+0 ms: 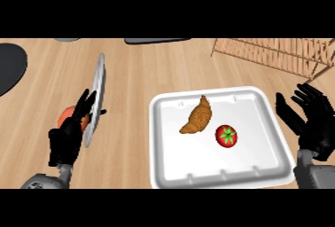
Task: Pick the croissant from the tray and place it in the tiered shelf
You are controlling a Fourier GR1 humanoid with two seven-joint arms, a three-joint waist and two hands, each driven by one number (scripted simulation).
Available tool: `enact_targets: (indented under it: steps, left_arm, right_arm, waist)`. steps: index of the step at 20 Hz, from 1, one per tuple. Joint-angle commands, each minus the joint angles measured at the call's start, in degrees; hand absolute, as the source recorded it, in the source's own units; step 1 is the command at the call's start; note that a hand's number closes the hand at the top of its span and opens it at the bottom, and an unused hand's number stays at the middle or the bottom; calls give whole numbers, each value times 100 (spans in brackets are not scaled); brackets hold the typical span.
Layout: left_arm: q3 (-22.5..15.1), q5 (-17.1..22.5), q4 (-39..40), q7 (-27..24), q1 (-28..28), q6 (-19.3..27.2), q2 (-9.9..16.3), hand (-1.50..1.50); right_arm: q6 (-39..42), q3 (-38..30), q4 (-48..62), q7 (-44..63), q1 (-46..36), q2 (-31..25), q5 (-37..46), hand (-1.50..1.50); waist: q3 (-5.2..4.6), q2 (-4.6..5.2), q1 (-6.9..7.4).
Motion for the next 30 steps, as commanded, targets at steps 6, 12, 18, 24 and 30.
enact_targets:
  steps: [6, 12, 18, 24, 30]
  left_arm:
    - [-92, 52, 158, -218, -321, -374, -93, 0]
    - [-174, -78, 481, -459, -490, -641, -344, 0]
    - [-62, -120, 366, -491, -457, -802, -171, 0]
    - [-42, -89, 408, -198, -822, -836, -229, 0]
    - [-175, -253, 477, -225, -898, -690, -413, 0]
  right_arm:
    - [-3456, 42, -632, -1444, 1300, 1589, 795, -150]
    - [-3232, 1899, -1362, -1251, 2433, 1617, 1222, -150]
    - [-2995, 2194, -1215, 905, 2258, 744, 2533, -150]
    - [-1995, 2141, -1335, 2316, 2343, 308, 3118, -150]
    - [-797, 2412, -1367, 3900, 2306, -339, 3699, -150]
  waist:
    - [16, -73, 310]
    - [2, -38, 588]
    - [-23, -3, 759]
    - [-54, 37, 818]
    - [-75, 57, 883]
